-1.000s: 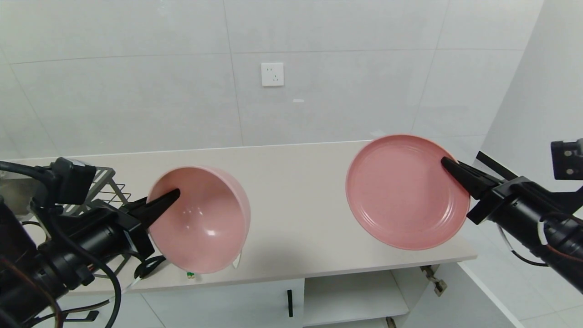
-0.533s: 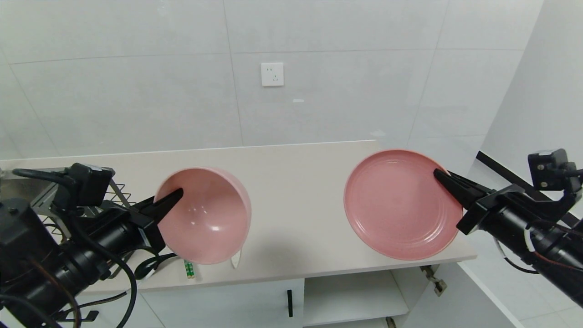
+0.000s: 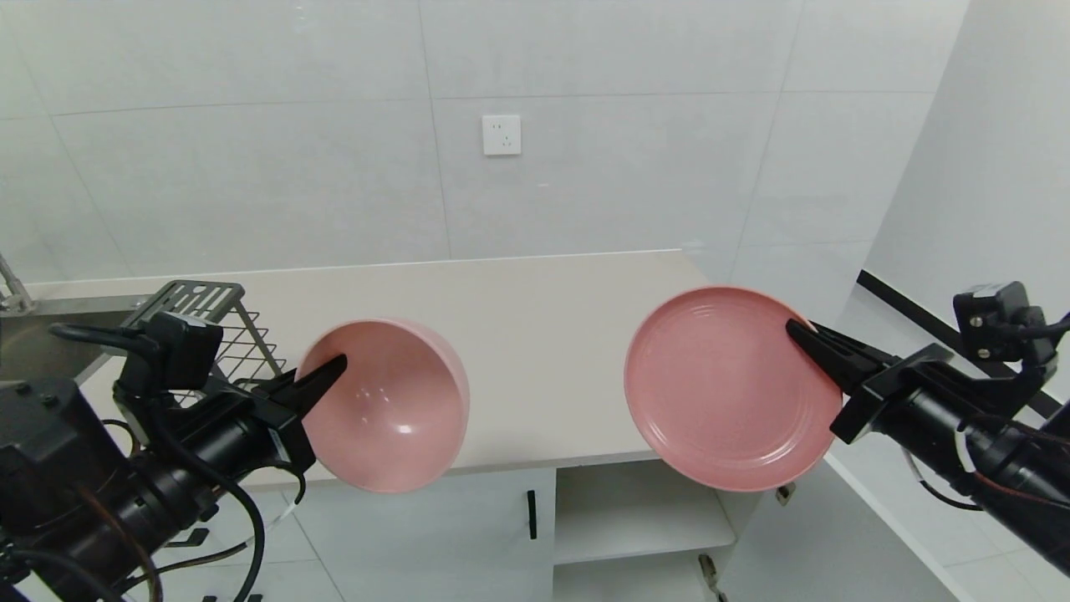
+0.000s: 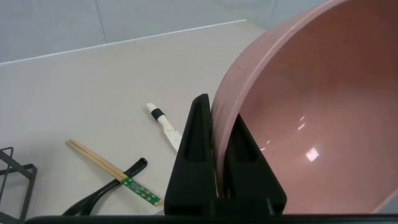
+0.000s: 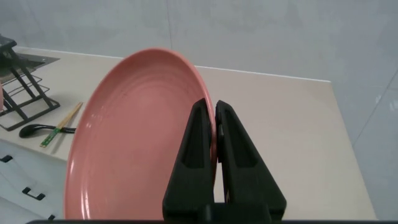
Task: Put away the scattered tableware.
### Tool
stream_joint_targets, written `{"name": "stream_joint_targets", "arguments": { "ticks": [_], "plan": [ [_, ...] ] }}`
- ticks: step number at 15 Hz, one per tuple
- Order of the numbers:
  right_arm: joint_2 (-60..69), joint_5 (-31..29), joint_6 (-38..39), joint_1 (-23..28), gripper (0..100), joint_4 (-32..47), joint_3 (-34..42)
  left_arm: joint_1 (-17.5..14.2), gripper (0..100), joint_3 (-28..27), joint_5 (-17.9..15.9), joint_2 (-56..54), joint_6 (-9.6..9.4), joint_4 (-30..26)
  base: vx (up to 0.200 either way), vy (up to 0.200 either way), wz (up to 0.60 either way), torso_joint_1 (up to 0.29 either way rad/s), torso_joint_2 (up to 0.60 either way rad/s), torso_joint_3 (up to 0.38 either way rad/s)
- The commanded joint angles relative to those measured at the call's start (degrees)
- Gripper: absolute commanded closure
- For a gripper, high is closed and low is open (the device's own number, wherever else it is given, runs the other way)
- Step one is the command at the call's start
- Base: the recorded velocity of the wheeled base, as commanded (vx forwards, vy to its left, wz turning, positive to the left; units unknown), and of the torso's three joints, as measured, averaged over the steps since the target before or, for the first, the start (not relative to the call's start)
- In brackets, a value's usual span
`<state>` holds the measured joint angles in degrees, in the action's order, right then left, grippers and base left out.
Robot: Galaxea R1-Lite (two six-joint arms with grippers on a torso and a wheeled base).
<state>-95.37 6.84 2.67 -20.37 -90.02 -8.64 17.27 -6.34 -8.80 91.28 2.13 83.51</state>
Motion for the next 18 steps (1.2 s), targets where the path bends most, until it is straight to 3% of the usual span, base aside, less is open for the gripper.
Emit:
{"name": "stream_joint_targets", "arguments": {
  "ticks": [1,3,10,18],
  "plan": [
    [-0.08,0.02,-0.03,-0.02,100,0.02,0.21,0.66,100,0.36,0.01,0.21,-0.02,-0.01,-0.200,0.000,0.00,0.002,0.00,-0.002],
    [-0.08,0.02,-0.03,-0.02,100,0.02,0.29,1.27,100,0.71,0.01,0.12,-0.02,0.61,-0.200,0.000,0.00,0.034,0.01,-0.002],
    [0.09,0.02,-4.16,0.68,100,0.02,3.02,5.14,100,1.15,0.10,1.00,0.24,1.22,0.000,0.000,0.00,0.000,0.00,0.000],
    [0.18,0.02,-4.16,0.68,100,0.02,3.55,5.67,100,1.33,0.10,1.27,0.15,1.31,0.000,0.000,0.00,-0.189,0.38,0.182]
  ]
}}
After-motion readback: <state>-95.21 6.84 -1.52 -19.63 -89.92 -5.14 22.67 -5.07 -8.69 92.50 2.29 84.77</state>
